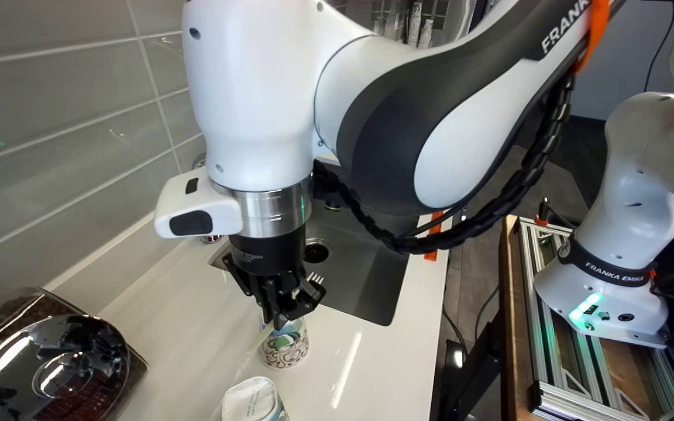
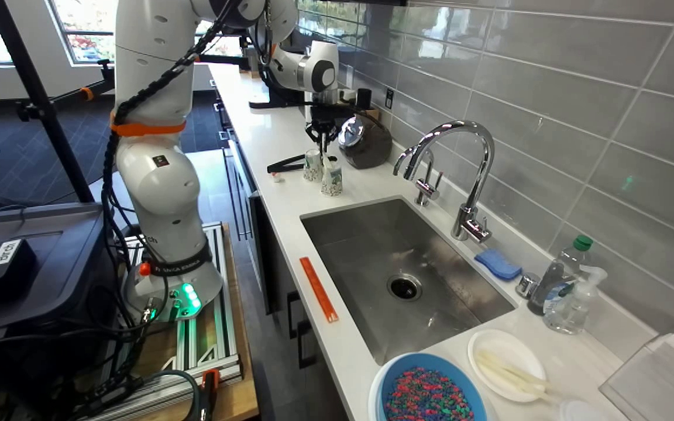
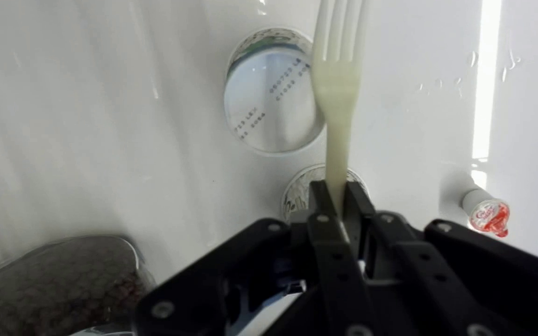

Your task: Remove the fork from the top of the cup

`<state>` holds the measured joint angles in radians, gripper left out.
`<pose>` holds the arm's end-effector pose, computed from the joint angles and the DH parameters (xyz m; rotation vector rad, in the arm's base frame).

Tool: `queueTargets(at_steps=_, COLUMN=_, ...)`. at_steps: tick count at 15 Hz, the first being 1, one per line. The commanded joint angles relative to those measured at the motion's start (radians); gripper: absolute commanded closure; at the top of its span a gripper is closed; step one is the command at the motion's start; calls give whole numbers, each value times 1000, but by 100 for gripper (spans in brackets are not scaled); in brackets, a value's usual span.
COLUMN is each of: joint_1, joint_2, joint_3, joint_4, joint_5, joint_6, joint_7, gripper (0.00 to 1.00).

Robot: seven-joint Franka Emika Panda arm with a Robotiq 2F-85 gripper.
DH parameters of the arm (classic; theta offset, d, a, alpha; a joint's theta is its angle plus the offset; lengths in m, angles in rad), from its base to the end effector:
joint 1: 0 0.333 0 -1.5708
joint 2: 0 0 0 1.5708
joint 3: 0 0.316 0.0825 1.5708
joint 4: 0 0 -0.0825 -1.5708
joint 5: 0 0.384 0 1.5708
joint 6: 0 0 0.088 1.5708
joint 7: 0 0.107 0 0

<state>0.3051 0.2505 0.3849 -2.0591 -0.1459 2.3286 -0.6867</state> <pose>0.4588 0.3679 0.3261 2.3271 2.0874 0.0641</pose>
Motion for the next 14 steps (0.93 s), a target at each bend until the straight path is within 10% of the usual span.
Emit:
queueTargets(at_steps=1, joint_1=18, joint_2=5, joint_3=16, joint_4=50, joint_5=18, joint_6=-89, joint_7=-4, gripper=97)
queueTargets(at_steps=14, joint_1=63, joint_2=93, joint_3=45, joint_4=164, joint_5=54, joint_6=-128, joint_7=4, gripper=97)
